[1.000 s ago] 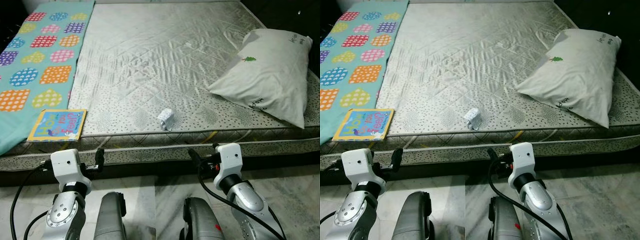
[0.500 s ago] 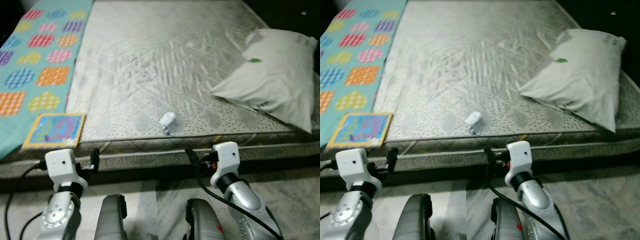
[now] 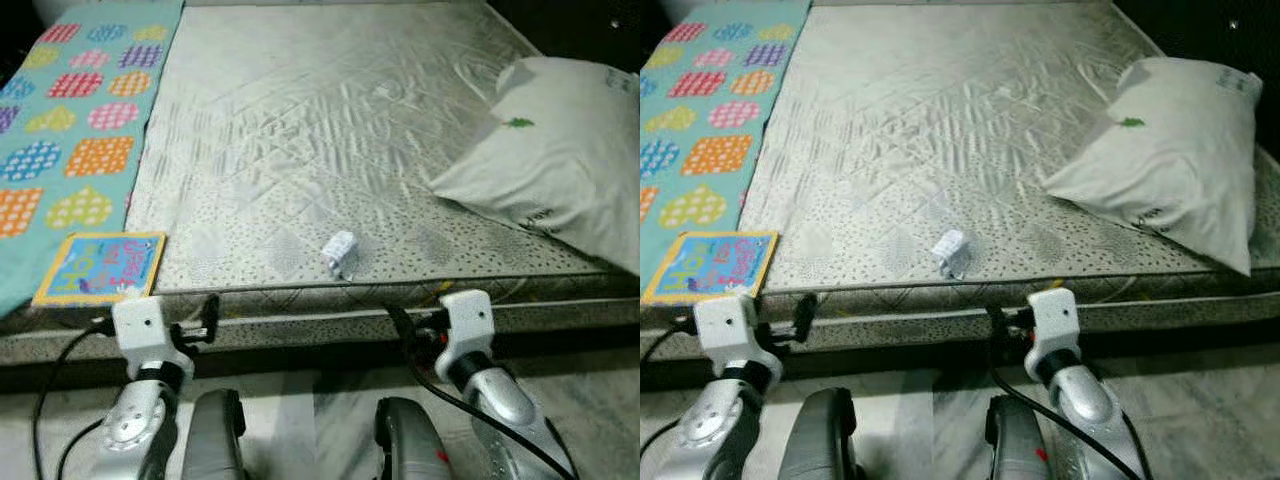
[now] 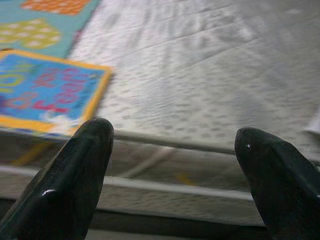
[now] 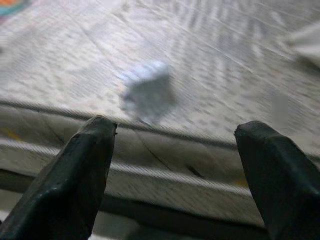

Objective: Clean up the room

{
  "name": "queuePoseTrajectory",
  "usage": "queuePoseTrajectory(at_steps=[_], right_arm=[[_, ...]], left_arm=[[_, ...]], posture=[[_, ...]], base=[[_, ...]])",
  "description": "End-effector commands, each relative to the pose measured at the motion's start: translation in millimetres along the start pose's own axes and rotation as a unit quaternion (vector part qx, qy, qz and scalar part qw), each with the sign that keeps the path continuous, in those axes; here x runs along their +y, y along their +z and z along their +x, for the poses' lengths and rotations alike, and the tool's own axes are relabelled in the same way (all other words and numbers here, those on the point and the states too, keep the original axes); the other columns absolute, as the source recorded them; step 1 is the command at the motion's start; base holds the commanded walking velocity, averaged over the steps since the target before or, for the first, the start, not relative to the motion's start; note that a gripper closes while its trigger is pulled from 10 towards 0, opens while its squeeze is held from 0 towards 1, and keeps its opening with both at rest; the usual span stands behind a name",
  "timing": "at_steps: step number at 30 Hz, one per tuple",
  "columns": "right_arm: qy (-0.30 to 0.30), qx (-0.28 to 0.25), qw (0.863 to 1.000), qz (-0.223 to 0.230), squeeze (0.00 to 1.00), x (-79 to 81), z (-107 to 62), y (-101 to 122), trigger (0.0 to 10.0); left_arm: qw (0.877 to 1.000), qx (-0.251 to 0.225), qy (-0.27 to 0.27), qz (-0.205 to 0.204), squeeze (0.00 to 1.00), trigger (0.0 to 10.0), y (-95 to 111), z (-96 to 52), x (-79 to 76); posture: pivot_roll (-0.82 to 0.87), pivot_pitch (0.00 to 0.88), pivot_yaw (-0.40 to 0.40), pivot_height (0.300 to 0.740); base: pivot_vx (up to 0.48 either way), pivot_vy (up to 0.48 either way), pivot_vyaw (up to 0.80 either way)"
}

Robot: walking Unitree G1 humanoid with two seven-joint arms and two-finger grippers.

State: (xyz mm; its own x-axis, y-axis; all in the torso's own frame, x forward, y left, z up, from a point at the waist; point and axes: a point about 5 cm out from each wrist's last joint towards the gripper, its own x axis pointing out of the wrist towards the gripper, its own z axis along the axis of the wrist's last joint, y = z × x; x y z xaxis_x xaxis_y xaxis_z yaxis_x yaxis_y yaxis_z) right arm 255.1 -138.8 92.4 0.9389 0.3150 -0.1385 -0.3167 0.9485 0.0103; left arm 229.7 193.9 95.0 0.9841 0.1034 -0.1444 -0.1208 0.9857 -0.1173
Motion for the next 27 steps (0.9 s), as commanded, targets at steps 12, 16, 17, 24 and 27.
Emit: queuePoseTrajectory(at_steps=[12, 16, 17, 24, 27], right_arm=[[-0.005, 0.000, 1.000, 0.004, 0.00, -3.2, -2.3, -0.6, 10.0], [-0.003, -0.001, 1.000, 0.001, 0.00, -3.3, -2.2, -0.1, 10.0], [-0.002, -0.001, 1.000, 0.001, 0.00, -3.3, -2.2, -0.1, 10.0], [0.006, -0.003, 1.000, -0.005, 0.00, -1.2, -2.2, 0.6, 10.0], [0.006, -0.002, 1.000, -0.003, 0.00, -1.4, -2.6, 0.3, 10.0]], left_arm=[[1.000, 0.006, -0.008, -0.005, 0.00, 10.0, -2.2, -0.6, -1.5], [1.000, 0.005, -0.007, -0.007, 0.00, 10.0, -2.4, -0.1, -1.2], [1.000, 0.004, -0.007, -0.008, 0.00, 10.0, -2.3, -0.1, -1.2], [1.000, 0.017, 0.000, -0.010, 0.00, 10.0, -5.4, -0.2, 0.3], [1.000, 0.017, 0.000, -0.010, 0.00, 10.0, -6.0, 0.2, 0.3]], posture=[[-0.07, 0.170, -0.003, 0.544], [-0.07, 0.172, -0.004, 0.544], [-0.07, 0.172, -0.004, 0.544], [-0.07, 0.176, -0.003, 0.544], [-0.07, 0.176, -0.003, 0.544]], base=[[0.277, 0.000, 0.00], [0.000, 0.000, 0.00], [0.000, 0.000, 0.00], [0.000, 0.000, 0.56], [0.000, 0.000, 0.79]])
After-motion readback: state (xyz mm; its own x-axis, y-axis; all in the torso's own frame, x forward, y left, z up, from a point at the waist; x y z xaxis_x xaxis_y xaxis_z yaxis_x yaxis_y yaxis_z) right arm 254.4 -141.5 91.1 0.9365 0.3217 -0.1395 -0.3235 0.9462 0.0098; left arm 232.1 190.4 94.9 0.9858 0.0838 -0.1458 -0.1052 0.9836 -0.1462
